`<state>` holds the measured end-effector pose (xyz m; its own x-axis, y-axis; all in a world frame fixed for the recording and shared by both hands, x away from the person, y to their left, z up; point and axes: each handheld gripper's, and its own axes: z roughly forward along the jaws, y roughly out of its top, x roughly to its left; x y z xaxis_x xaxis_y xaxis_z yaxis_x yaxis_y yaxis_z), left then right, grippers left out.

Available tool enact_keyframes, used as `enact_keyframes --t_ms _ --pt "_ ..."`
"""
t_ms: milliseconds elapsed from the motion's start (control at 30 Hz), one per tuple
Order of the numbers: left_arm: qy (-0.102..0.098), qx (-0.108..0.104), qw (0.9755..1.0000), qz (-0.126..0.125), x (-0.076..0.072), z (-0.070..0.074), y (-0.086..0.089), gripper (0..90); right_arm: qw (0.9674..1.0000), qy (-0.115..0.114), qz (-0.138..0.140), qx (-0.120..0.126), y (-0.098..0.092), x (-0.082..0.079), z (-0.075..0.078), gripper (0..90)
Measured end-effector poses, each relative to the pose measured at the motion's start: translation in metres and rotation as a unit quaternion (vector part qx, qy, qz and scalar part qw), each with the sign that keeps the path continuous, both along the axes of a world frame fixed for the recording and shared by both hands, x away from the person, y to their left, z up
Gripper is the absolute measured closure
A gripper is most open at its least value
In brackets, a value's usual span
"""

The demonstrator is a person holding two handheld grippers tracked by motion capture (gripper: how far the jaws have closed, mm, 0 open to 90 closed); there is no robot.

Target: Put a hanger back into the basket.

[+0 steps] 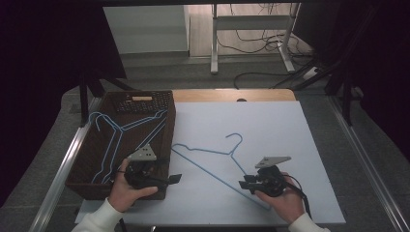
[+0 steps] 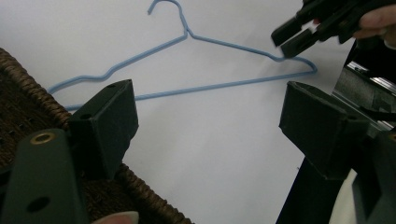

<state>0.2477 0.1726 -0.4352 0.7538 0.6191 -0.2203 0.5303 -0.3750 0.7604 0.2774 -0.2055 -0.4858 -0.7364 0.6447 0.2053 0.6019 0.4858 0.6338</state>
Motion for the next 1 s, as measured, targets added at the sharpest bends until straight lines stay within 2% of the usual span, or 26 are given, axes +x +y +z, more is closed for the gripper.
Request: enact_keyframes --t_ms 100,200,467,767,867,1000 --pt "-0.001 0.001 1.0000 -0.002 0.000 0.000 0.000 19.2 0.9989 0.015 0.002 -0.045 0.015 -0.003 -0.012 87.4" --pt "-0.001 -0.001 1.0000 -0.001 -0.001 0.000 0.002 19.2 0.9966 0.028 -0.005 -0.077 0.015 -0.005 -0.021 90.0" --pt "-0.002 -0.001 1.0000 0.001 -0.001 0.001 0.003 19.3 0.9936 0.043 -0.054 -0.089 -0.017 -0.011 -0.021 90.0" --pt "-0.001 0.002 1.0000 -0.001 0.000 -0.001 0.002 19.3 0.9882 0.023 -0.093 -0.120 -0.046 -0.012 -0.017 90.0" --pt "-0.001 0.003 1.0000 -0.003 0.000 0.000 0.002 19.3 0.9866 0.021 -0.106 -0.122 -0.056 -0.008 -0.017 90.0" --pt "0.000 0.003 1.0000 -0.002 0.000 -0.001 0.002 19.4 0.9828 0.019 -0.134 -0.125 -0.078 0.001 -0.015 90.0"
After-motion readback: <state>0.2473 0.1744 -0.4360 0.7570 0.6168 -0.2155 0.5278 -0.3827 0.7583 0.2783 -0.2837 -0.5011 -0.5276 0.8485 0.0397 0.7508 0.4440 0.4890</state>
